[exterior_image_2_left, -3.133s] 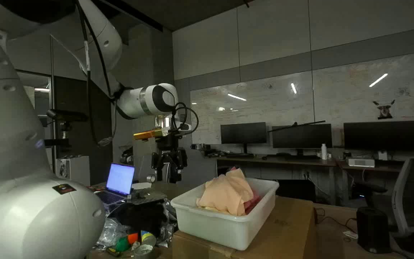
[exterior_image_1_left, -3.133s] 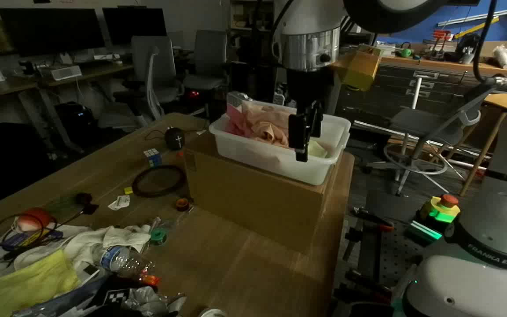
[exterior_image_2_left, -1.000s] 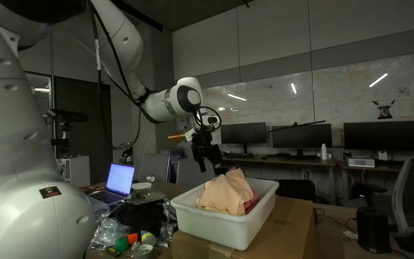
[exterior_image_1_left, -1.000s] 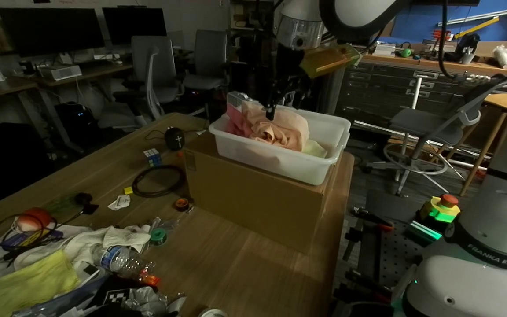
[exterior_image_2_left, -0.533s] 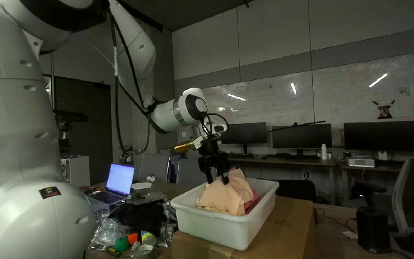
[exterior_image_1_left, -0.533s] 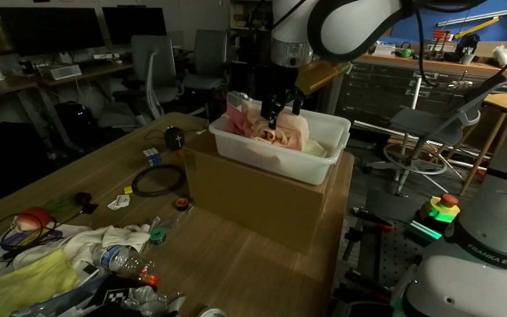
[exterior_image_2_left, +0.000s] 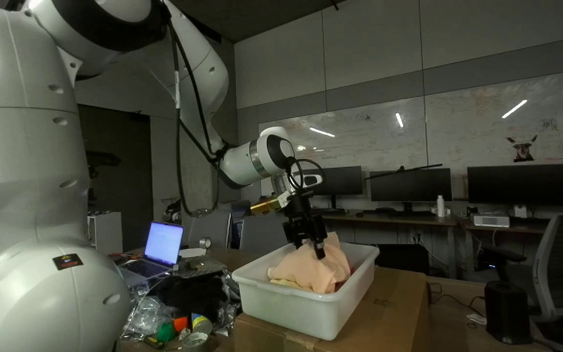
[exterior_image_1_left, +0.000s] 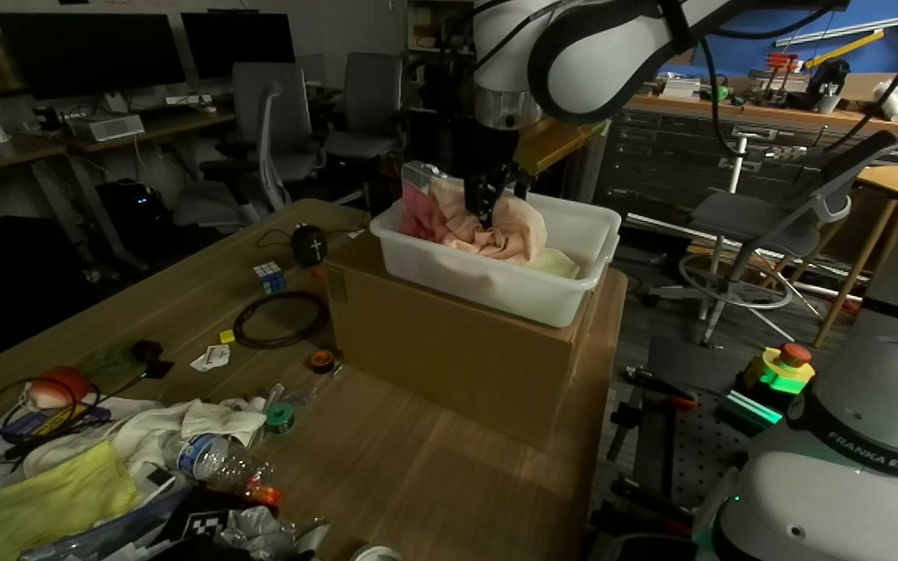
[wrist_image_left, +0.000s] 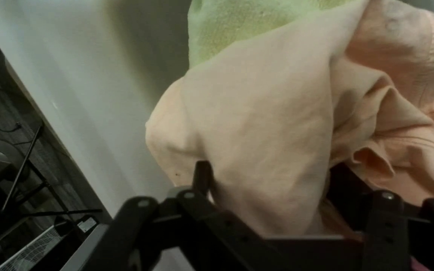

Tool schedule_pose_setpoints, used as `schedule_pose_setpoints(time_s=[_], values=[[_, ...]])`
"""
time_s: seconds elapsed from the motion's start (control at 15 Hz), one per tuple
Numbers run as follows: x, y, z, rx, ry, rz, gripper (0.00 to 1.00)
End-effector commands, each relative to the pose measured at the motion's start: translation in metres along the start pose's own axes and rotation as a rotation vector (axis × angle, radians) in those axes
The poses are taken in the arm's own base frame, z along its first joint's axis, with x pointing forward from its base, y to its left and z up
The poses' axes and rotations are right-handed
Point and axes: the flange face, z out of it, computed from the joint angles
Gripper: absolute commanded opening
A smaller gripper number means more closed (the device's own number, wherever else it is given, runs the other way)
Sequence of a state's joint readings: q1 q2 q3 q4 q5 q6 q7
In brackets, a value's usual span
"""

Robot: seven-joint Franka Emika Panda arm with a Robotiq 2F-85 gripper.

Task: Put the clothes in the plastic box and put them on the table

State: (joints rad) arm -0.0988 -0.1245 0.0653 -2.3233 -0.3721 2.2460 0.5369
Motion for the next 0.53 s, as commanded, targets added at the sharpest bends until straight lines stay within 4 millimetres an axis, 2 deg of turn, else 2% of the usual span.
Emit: schedule_pose_setpoints(time_s=[0.0, 0.33, 0.47], values=[[0.0132, -0.0004, -0.0019, 0.009, 0.029, 0.016, 0.51], [0.0125, -0.0023, -0.0069, 0.018, 0.032, 0.022, 0.11], [0.0090, -0.0034, -0.0115, 0.021, 0.035, 0.026, 0.04]])
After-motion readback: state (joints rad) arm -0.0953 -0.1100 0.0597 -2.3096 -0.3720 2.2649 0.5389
